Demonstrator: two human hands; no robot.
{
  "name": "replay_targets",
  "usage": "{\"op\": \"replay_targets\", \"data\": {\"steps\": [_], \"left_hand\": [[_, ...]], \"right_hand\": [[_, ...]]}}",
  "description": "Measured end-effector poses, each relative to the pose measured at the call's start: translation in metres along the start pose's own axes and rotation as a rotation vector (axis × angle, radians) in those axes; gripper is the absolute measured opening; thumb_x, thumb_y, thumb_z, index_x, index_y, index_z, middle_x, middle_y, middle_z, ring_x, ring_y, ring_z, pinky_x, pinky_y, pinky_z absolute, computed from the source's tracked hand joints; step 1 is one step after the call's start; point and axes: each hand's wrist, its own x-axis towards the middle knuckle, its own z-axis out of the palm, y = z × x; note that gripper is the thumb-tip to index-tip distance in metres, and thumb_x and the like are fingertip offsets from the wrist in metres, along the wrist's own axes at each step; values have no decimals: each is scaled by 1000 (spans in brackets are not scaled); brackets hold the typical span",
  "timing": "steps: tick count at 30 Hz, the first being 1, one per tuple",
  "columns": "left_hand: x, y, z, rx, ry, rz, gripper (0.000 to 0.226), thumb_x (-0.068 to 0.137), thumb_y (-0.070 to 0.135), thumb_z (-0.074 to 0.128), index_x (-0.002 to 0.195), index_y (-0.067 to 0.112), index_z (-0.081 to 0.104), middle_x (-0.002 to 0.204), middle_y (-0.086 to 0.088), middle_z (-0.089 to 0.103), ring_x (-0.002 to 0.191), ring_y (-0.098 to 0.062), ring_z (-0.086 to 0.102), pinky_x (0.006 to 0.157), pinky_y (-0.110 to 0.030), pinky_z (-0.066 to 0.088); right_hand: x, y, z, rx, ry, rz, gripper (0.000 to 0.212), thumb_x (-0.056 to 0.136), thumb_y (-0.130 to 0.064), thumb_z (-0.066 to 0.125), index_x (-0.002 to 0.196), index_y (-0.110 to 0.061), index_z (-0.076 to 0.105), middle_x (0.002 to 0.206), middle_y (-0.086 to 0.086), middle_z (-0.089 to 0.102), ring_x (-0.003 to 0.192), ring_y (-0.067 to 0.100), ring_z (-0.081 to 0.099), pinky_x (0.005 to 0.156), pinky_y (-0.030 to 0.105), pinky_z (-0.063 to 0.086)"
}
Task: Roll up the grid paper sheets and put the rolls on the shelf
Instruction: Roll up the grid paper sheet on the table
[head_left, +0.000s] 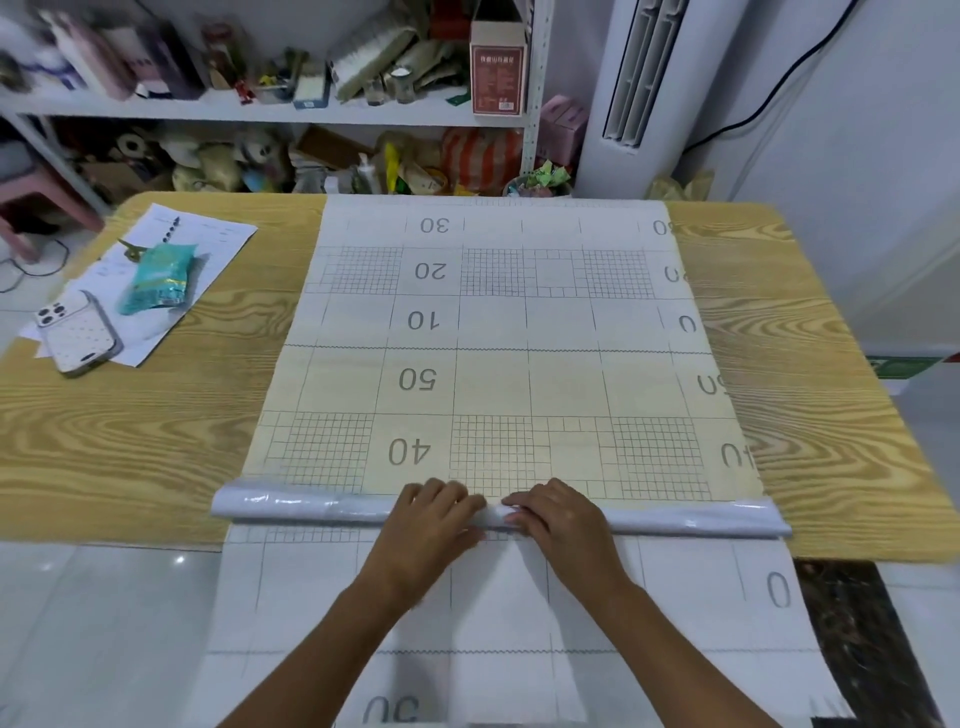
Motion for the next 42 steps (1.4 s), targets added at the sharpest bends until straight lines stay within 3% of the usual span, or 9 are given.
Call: {"op": "replay_targets", "data": {"steps": [4, 8, 13, 17, 23, 27, 30, 35, 42], "left_hand": [[-4, -5, 2, 2, 26, 32, 60, 59, 25, 84, 107, 19, 48, 92, -2, 65, 83, -16, 44, 64, -27, 48], [5, -15, 3, -66, 6, 45, 63, 56, 13, 85, 108, 17, 50, 89, -5, 63, 77, -16, 47, 56, -26, 46], [11, -22, 4, -156, -31, 44, 56, 62, 10, 80, 109, 17, 50, 80, -4, 61, 70, -18, 55, 50, -24, 46], [8, -25, 8, -47, -33, 44, 31, 81, 25, 44, 110, 19, 55, 81, 3, 59, 80, -10, 40, 63, -23, 42], [10, -23, 3, -156, -83, -32, 48, 60, 3, 81, 104, 12, 64, 87, -4, 59, 71, -15, 53, 55, -22, 48], [15, -23, -4, -296, -112, -185, 31, 84, 17, 63, 114, 14, 55, 101, -5, 49, 75, -14, 49, 62, -19, 40], [16, -25, -3, -298, -112, -109, 32, 75, 15, 73, 103, 12, 59, 90, -6, 55, 74, -14, 47, 62, -24, 39], [18, -25, -4, -359, 4, -364, 23, 72, 17, 75, 93, 17, 66, 80, 11, 58, 81, -13, 42, 71, -31, 32], [25, -29, -8, -409, -89, -413, 14, 79, 25, 68, 93, 21, 67, 79, 10, 59, 81, -14, 44, 72, -30, 36]], "right_hand": [[8, 2, -3, 99, -101, 152, 25, 82, -39, 53, 84, -22, 72, 76, -11, 70, 75, 3, 55, 65, 11, 36], [18, 8, -2, 180, -199, 230, 23, 82, -33, 54, 87, -22, 73, 84, -7, 67, 74, 8, 60, 68, 27, 48], [17, 14, 3, -141, -89, -19, 32, 84, -42, 48, 87, -24, 73, 92, -3, 61, 82, 13, 49, 66, 24, 43], [1, 22, 4, -286, -91, -94, 36, 77, -46, 62, 103, -22, 69, 101, -1, 60, 88, 14, 41, 72, 27, 44], [4, 29, 0, -208, -28, -205, 30, 85, -35, 53, 96, -12, 69, 78, -1, 60, 72, 13, 49, 60, 25, 43], [10, 27, -3, -192, 42, -227, 31, 91, -31, 48, 82, -11, 69, 74, -1, 62, 70, 11, 48, 63, 22, 35], [11, 27, -1, -252, 28, -200, 29, 92, -30, 46, 81, -15, 68, 75, -3, 63, 68, 14, 53, 68, 26, 34], [14, 25, 1, -273, -23, -79, 35, 94, -35, 38, 81, -19, 66, 83, -3, 61, 72, 16, 54, 70, 27, 30], [18, 30, -8, -245, -119, -42, 37, 83, -51, 47, 94, -21, 67, 92, -2, 58, 82, 18, 49, 71, 29, 40]]}}
